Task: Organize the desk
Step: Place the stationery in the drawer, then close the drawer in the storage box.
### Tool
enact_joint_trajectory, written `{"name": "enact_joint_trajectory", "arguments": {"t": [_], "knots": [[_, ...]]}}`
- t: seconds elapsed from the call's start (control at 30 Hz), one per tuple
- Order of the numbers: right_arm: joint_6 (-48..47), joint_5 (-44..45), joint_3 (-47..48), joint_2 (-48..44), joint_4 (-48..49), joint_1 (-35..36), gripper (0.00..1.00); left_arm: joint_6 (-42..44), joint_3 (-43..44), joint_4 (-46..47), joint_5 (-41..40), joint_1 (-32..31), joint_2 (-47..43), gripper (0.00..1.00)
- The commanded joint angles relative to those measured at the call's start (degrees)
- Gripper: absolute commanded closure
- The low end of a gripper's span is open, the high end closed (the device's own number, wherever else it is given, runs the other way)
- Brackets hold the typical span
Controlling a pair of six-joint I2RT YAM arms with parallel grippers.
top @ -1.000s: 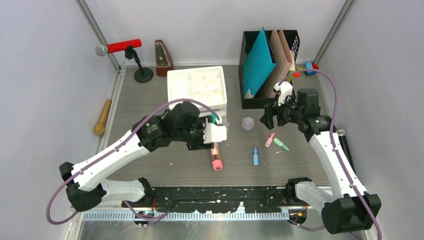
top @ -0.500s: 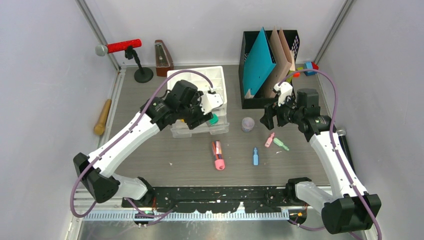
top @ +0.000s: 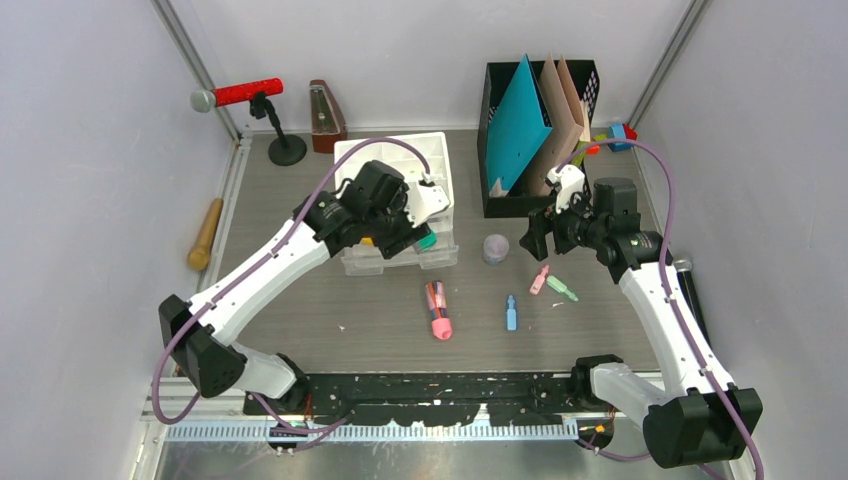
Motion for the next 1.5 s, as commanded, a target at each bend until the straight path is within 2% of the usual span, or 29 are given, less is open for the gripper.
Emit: {"name": "enact_joint_trajectory", "arguments": {"t": [0.0, 0.13, 0.27, 0.4, 0.6, 0.77, 0.9, 1.07, 1.13, 1.27, 1.47], "knots": [[-0.7, -1.0, 0.1, 0.0, 0.8, -0.2, 0.17, -1.4, 0.3, 1.2, -1.4, 0.2, 0.9, 0.45], [-0.7, -1.0, 0.1, 0.0, 0.8, -0.2, 0.17, -2.2, 0.4, 0.6, -2.7, 0.2, 1.5, 0.36], [-0.7, -0.9, 0.1, 0.2, 0.7, -0.2, 0.17, -2.6, 0.6, 0.2, -3.6, 0.2, 1.2, 0.22], [-0.7, -0.9, 0.1, 0.3, 0.6, -0.2, 0.17, -3.0, 1.8, -1.0, -3.3, 0.2, 0.3, 0.17], [-0.7, -1.0, 0.2, 0.4, 0.7, -0.2, 0.17, -3.1, 2.5, -1.9, -2.2, 0.2, -2.9, 0.16], [-0.7, -1.1, 0.2, 0.5, 0.7, -0.2, 0.17, -1.9, -1.1, -1.1, 4.2, 0.2, -8.2, 0.16], [-0.7, -1.2, 0.2, 0.5, 0.5, -0.2, 0.17, 1.1, -5.7, -1.0, 12.3, 0.2, -12.7, 0.17], [-0.9, -1.4, 0.2, 0.7, 0.4, -0.2, 0.17, 8.1, -12.7, -3.0, 28.2, -0.2, -18.2, 0.16], [-1.1, -1.5, 0.2, 0.8, 0.3, -0.2, 0.17, 10.3, -15.6, -3.1, 31.2, -1.0, -19.4, 0.16], [-1.2, -1.7, 0.2, 0.9, 0.0, -0.2, 0.17, 13.2, -17.8, -1.9, 30.6, -2.1, -18.8, 0.15], [-1.4, -1.8, 0.2, 0.7, -0.1, -0.2, 0.17, 14.4, -19.2, 1.7, 27.2, -2.3, -13.3, 0.15]]}}
